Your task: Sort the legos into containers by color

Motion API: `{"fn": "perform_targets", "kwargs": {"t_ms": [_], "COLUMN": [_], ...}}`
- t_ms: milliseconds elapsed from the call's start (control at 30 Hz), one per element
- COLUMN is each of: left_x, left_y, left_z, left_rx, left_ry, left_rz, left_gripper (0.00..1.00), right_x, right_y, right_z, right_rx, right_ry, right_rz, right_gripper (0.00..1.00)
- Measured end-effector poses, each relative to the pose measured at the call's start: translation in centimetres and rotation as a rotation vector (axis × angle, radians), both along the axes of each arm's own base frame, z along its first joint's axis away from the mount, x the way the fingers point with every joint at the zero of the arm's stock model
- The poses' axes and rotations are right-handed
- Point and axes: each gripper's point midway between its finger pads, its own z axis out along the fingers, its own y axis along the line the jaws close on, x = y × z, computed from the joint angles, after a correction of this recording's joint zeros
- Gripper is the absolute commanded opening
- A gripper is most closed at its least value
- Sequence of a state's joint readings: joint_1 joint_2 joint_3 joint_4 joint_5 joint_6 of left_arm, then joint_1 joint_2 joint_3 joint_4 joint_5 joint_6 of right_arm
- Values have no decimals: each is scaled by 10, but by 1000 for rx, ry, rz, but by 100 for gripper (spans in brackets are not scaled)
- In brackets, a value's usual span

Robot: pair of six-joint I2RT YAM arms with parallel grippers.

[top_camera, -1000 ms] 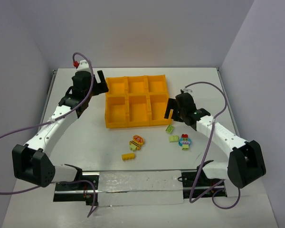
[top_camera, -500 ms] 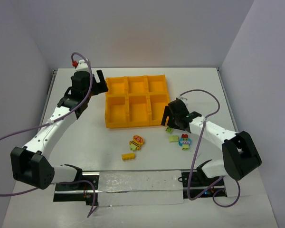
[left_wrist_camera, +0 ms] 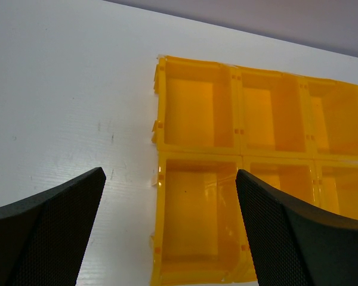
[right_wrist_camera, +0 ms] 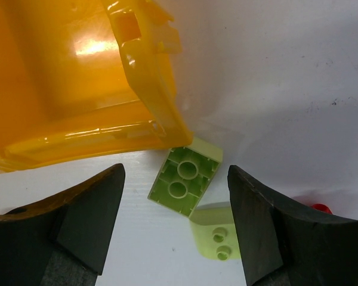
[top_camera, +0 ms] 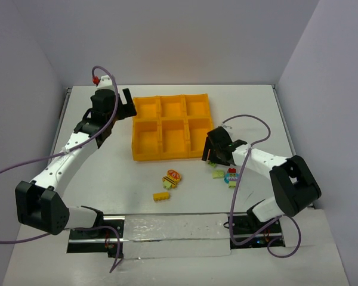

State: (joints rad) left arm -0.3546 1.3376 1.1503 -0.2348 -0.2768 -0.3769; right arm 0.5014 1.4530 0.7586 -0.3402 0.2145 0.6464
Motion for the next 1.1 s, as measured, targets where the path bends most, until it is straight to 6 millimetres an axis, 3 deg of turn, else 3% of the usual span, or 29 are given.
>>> {"fn": "perform_targets", "kwargs": {"t_ms": [367, 800, 1100], "left_x": [0, 0, 0], "left_y": [1, 4, 4], "left_z": [0, 0, 0], "left_rx": [10, 27, 27], "left_ry": [-1, -2, -2], "left_rz": [0, 6, 6], "left_gripper": [99, 99, 99], "right_x": [-4, -4, -4], "right_y": [6, 1, 2], "right_z": [-7, -11, -1], "right_rx": [-37, -81, -72], "right_ry": [3, 0, -23], "right_rz": [12, 6, 23], "right_gripper": [71, 46, 41]}}
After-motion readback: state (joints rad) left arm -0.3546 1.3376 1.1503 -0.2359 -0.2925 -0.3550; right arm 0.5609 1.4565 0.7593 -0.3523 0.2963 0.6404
